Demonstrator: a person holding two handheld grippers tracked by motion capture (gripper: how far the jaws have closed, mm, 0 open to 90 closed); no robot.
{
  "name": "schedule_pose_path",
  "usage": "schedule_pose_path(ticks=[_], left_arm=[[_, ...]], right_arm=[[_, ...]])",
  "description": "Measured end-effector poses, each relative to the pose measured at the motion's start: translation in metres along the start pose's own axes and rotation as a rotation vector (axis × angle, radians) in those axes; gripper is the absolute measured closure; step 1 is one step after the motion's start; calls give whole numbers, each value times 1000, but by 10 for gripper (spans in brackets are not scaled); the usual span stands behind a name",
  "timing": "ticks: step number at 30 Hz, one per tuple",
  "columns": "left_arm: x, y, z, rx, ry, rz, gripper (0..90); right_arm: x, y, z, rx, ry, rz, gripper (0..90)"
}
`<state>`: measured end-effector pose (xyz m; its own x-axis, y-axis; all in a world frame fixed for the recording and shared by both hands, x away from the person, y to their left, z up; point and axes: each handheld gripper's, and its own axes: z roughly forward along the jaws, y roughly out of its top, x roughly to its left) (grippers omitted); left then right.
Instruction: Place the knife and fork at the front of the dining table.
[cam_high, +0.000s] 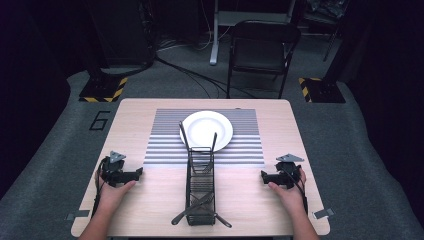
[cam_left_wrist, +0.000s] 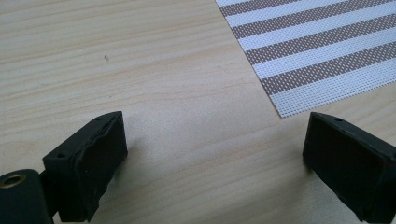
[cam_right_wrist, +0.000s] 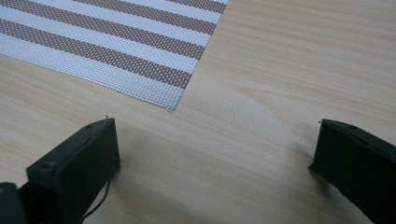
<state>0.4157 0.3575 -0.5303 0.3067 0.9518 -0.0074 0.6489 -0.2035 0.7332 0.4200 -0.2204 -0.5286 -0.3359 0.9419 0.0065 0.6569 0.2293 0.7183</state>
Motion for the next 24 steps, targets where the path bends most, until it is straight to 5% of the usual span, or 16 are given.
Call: schedule_pose_path(ticks=[24], left_arm=[[0,1,1,3,-4,0,57]], right_arm=[[1,0,0,-1,-5,9,0]])
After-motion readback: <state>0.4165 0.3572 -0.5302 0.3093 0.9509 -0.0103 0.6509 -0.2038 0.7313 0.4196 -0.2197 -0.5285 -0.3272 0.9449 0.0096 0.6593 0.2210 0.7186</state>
